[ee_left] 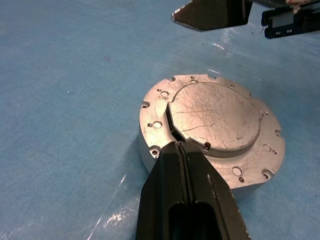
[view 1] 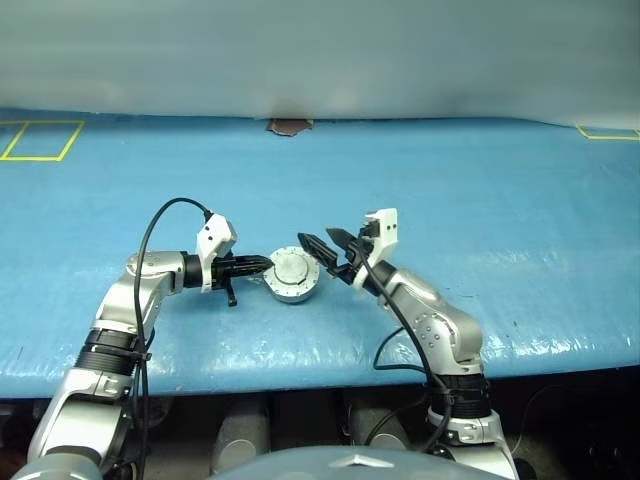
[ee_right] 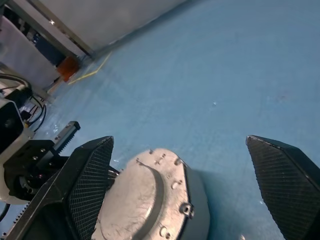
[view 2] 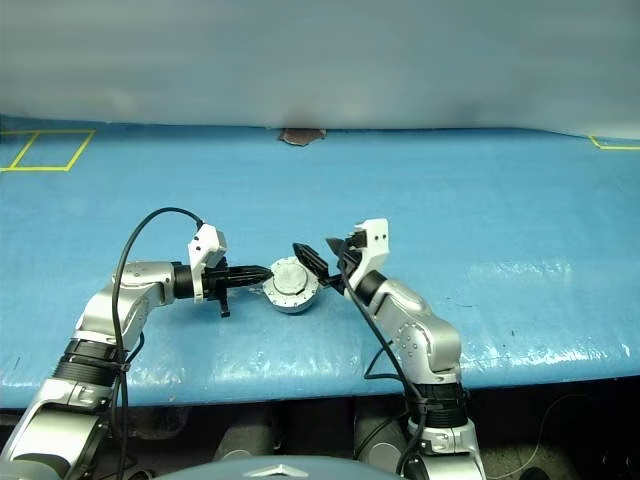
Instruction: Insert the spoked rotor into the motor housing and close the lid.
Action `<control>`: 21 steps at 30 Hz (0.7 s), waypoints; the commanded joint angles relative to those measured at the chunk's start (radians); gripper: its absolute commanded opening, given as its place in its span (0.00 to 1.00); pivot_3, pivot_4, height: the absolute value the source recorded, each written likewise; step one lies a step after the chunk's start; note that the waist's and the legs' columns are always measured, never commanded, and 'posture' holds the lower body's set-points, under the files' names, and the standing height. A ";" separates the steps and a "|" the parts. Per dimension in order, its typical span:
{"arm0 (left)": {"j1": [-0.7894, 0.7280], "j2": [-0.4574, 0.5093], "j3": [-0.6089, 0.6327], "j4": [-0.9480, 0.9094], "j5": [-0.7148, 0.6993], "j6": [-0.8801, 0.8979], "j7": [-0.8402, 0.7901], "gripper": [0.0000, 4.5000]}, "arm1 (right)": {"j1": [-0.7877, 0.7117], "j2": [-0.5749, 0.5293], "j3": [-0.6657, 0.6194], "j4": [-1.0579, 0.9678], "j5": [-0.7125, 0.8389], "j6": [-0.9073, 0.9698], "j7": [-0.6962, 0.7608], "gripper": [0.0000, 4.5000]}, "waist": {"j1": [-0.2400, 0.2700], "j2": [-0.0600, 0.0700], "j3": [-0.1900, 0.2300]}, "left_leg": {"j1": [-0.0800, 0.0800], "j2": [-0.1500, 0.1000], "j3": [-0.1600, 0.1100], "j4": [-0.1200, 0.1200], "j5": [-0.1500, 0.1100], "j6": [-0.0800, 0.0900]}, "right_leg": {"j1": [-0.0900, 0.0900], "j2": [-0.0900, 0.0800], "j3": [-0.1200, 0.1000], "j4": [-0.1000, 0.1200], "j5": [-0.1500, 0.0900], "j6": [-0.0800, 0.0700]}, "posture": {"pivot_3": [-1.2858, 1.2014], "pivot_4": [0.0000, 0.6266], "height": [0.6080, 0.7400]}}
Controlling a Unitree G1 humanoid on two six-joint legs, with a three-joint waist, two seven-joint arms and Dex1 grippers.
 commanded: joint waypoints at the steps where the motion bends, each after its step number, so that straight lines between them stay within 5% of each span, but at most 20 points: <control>1: 0.007 -0.014 -0.020 -0.026 -0.001 -0.003 -0.007 0.00 | 0.020 0.024 -0.022 -0.026 0.093 0.079 -0.017 0.99 | 0.000 0.000 0.000 | 0.000 0.000 0.000 -0.001 0.000 0.000 | 0.000 0.000 0.000 -0.001 0.000 0.000 | 0.52 0.24 1.00; 21: 0.030 -0.011 -0.011 -0.041 0.006 -0.021 0.009 0.00 | 0.092 0.111 -0.137 0.022 0.430 0.272 -0.166 0.99 | 0.001 0.001 0.000 | -0.001 0.000 0.000 -0.003 -0.001 0.001 | 0.002 0.000 0.000 -0.008 0.001 0.002 | 0.52 0.24 1.00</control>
